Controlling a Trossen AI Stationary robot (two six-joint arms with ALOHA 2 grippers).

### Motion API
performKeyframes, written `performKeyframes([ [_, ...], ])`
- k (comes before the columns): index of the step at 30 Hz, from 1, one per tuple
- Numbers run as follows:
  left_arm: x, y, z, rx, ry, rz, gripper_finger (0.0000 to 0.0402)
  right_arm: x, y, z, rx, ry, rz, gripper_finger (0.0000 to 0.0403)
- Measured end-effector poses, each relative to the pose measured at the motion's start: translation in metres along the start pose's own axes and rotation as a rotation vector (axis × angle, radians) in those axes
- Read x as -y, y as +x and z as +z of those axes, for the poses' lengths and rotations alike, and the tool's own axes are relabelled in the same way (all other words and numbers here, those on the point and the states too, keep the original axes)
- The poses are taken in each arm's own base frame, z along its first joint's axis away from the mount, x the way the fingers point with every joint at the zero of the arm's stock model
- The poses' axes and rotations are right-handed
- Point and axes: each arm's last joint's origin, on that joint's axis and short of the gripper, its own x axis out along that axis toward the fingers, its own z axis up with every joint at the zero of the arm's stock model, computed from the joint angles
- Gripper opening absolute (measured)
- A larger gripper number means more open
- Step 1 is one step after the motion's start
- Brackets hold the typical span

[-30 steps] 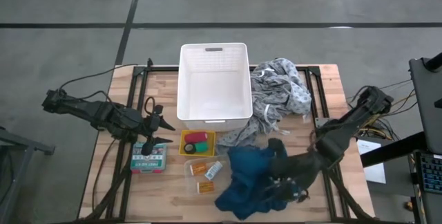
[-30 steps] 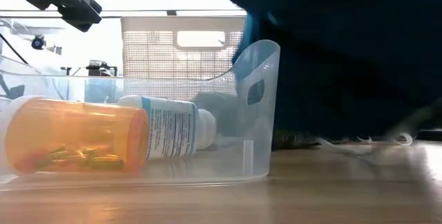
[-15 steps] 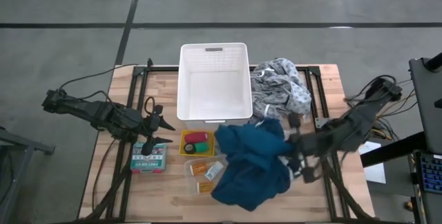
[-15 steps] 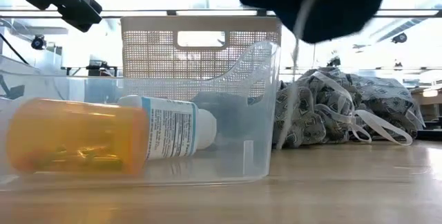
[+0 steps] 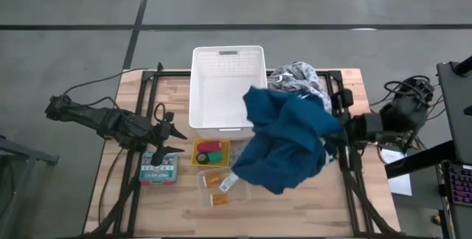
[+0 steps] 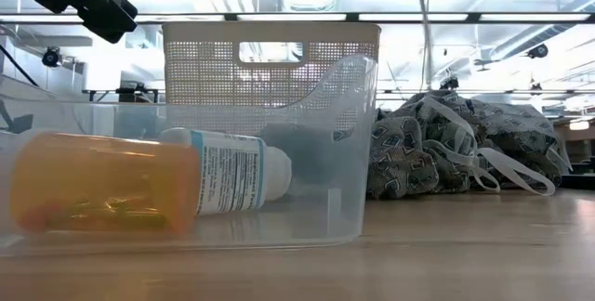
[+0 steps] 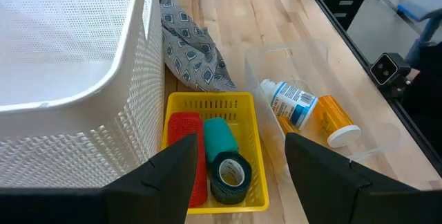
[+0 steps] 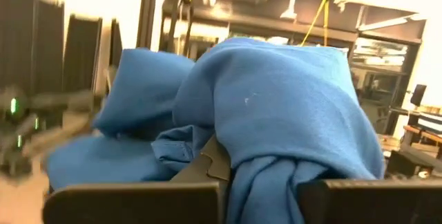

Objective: Pick & Place Medicine items
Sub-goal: Put the blue lapover patient gown into the white laundry bin

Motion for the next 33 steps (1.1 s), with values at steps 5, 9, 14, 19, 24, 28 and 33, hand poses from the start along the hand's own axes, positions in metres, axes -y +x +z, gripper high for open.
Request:
performKeyframes([
  [5, 0.000, 0.000, 0.000, 0.000, 0.000, 0.000, 0.0226, 0.008, 0.001, 0.009, 0.054, 0.047, -0.043, 0.0013],
  [9, 0.000, 0.000, 0.000, 0.000, 0.000, 0.000, 0.0226, 0.016, 0.009, 0.015, 0.062, 0.011, -0.098, 0.0013],
  [14, 0.000, 0.000, 0.000, 0.000, 0.000, 0.000, 0.0226, 0.030, 0.033, 0.016, 0.049, -0.027, -0.202, 0.0013],
  [19, 0.000, 0.000, 0.000, 0.000, 0.000, 0.000, 0.0226, 0.049, 0.070, 0.013, 0.018, -0.090, -0.316, 0.0013],
  [24, 0.000, 0.000, 0.000, 0.000, 0.000, 0.000, 0.0226, 0.076, 0.109, 0.017, -0.006, -0.190, -0.436, 0.0013],
  [28, 0.000, 0.000, 0.000, 0.000, 0.000, 0.000, 0.0226, 0.100, 0.134, 0.031, 0.050, -0.211, -0.455, 0.0013],
  [33, 0.000, 0.000, 0.000, 0.000, 0.000, 0.000, 0.0226, 0.126, 0.160, 0.045, 0.101, -0.185, -0.485, 0.0013],
])
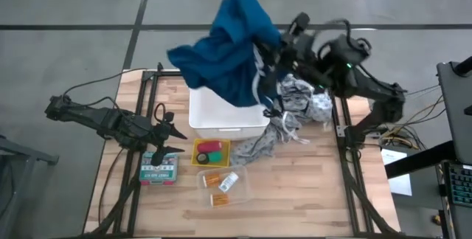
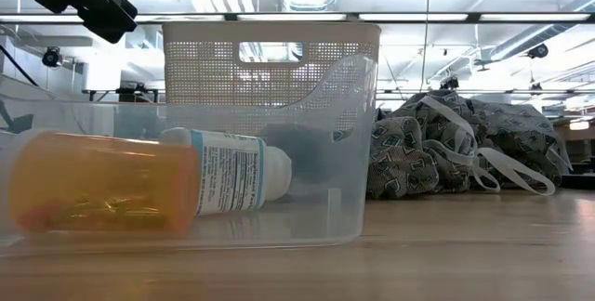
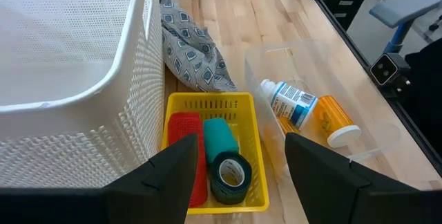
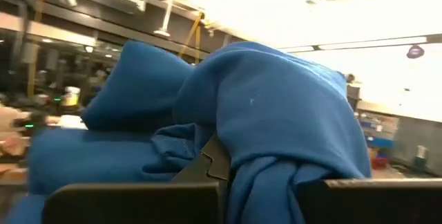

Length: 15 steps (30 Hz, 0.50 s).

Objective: Pick & Place Medicine items
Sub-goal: Put the blue lapover patient gown into the white laundry bin

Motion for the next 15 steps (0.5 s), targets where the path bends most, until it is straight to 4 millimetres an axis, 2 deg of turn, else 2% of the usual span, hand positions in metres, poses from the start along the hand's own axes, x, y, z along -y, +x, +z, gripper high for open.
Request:
performKeyframes([
  [4, 0.000, 0.000, 0.000, 0.000, 0.000, 0.000, 0.0226, 0.006, 0.027, -0.007, -0.016, -0.018, -0.048, 0.0013],
  [7, 0.000, 0.000, 0.000, 0.000, 0.000, 0.000, 0.0226, 0.006, 0.045, -0.020, -0.064, -0.041, -0.060, 0.0013],
  [15, 0.000, 0.000, 0.000, 0.000, 0.000, 0.000, 0.0226, 0.008, 0.082, -0.077, -0.283, -0.110, -0.086, 0.0013],
])
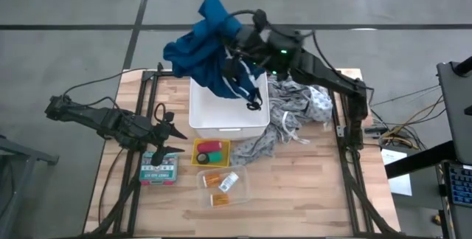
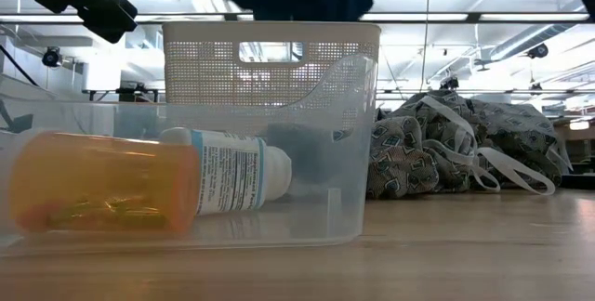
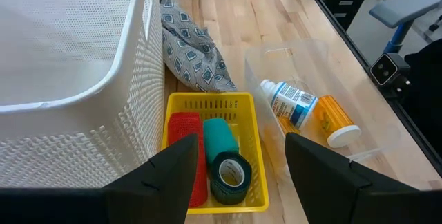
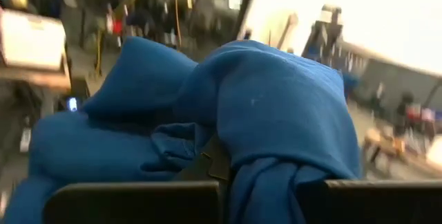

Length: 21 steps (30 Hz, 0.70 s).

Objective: Pick & Place Medicine items
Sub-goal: Put the blue lapover patient gown into the white laundry bin

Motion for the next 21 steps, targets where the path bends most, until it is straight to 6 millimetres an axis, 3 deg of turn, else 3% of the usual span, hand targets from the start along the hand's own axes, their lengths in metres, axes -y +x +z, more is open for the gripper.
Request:
performKeyframes([
  [12, 0.000, 0.000, 0.000, 0.000, 0.000, 0.000, 0.0226, 0.021, 0.036, -0.086, -0.492, 0.012, -0.030, 0.0013],
  [21, 0.000, 0.000, 0.000, 0.000, 0.000, 0.000, 0.0226, 0.010, 0.052, -0.136, -0.727, 0.026, 0.090, 0.0013],
])
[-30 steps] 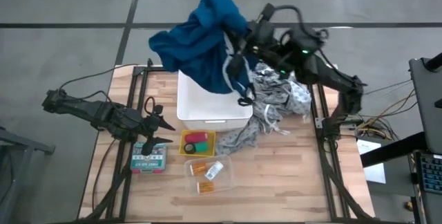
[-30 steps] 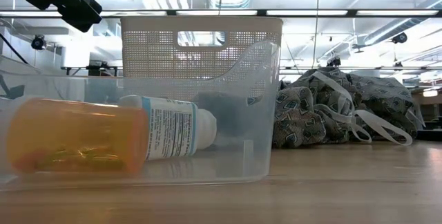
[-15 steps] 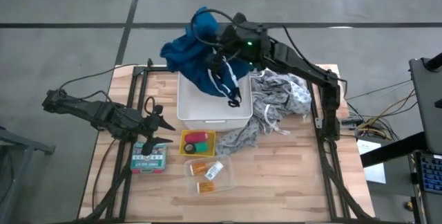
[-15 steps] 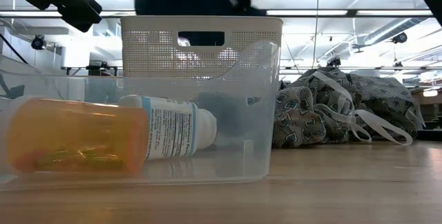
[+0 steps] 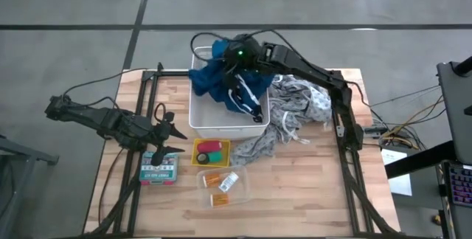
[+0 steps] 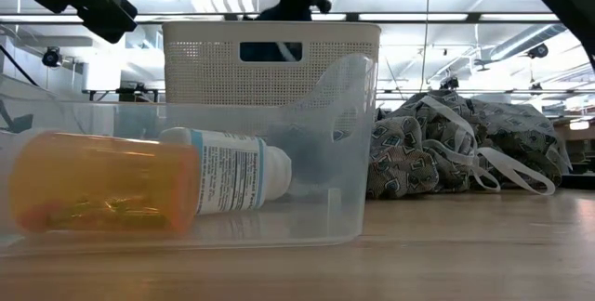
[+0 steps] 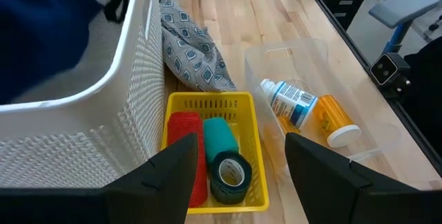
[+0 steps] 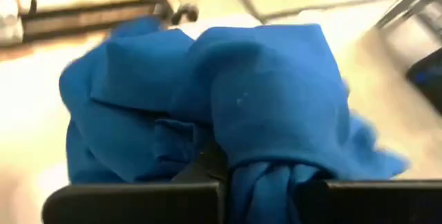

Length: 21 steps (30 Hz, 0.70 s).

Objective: Pick & Place Medicine items
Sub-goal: Put the blue lapover patient gown into the white laundry bin

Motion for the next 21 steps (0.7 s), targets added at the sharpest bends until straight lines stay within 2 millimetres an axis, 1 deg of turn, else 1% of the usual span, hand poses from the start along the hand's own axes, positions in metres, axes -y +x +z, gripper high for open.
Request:
performKeyframes([
  [7, 0.000, 0.000, 0.000, 0.000, 0.000, 0.000, 0.0226, -0.012, 0.032, -0.023, -0.179, -0.051, 0.045, 0.0013],
  [13, 0.000, 0.000, 0.000, 0.000, 0.000, 0.000, 0.0226, -0.029, 0.064, -0.039, -0.267, -0.012, 0.268, 0.0013],
  [15, 0.000, 0.000, 0.000, 0.000, 0.000, 0.000, 0.0226, -0.035, 0.073, -0.045, -0.296, -0.005, 0.313, 0.0013],
  [21, 0.000, 0.000, 0.000, 0.000, 0.000, 0.000, 0.0226, -0.052, 0.090, -0.057, -0.348, -0.028, 0.322, 0.0013],
])
